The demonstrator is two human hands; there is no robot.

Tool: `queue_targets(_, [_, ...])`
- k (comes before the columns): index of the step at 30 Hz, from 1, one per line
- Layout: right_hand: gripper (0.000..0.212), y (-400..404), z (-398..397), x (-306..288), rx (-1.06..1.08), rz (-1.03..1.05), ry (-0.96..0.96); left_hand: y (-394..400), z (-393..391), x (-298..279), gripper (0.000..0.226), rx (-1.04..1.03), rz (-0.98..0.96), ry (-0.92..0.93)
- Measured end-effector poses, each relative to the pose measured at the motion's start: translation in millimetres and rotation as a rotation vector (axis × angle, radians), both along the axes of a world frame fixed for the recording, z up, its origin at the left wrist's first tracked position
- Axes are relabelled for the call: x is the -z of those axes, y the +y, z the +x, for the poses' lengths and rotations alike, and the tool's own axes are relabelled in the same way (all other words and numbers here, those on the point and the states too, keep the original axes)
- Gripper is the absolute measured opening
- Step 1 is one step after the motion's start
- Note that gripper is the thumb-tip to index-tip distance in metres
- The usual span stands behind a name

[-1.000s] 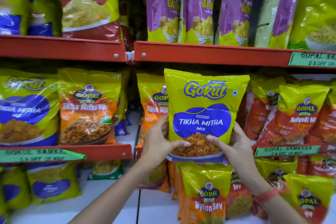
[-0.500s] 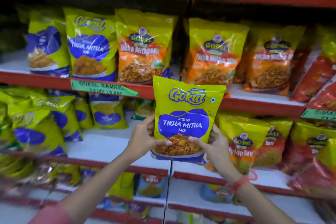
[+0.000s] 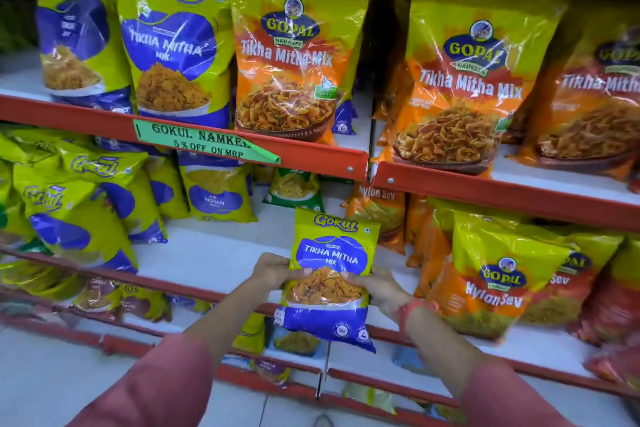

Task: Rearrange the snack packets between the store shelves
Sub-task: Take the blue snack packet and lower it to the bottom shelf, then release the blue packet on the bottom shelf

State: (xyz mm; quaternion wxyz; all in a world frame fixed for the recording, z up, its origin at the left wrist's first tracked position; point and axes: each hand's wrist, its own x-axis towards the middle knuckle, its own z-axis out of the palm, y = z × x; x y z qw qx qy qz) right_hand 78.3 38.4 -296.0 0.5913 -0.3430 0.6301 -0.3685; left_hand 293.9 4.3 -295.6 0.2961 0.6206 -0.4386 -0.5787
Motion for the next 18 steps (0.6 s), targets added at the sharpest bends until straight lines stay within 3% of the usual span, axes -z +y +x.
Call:
queue_targets(2, [0.013, -16, 0, 0, -0.014, 0.069, -0.032, -14, -5, 4, 0.021, 0.022, 0.074, -0.003])
queue_targets(6, [0.008, -31, 0, -2, 0.006, 0.125, -0.019, -25, -16, 8, 0.021, 0.012, 0.146, 0.018])
queue_targets(10, [0.007, -30, 0, -26, -0.052, 0.185, 0.003, -23, -7, -18, 0.037, 0.106, 0.205, 0.040])
queue_targets(11, [0.009, -29, 1, -36, -0.077, 0.177, 0.004, -22, -1, -28, 0.038, 0.141, 0.198, 0.039])
queue_targets(14, [0.040, -27, 4, -75, -0.151, 0.083, 0.014, -22, 14, -63, 0.042, 0.232, 0.120, 0.072])
queue_targets(18, [0.051, -24, 16, -164, -0.256, -0.131, -0.034, -27, 33, -138, 0.047, 0.280, -0.116, 0.131])
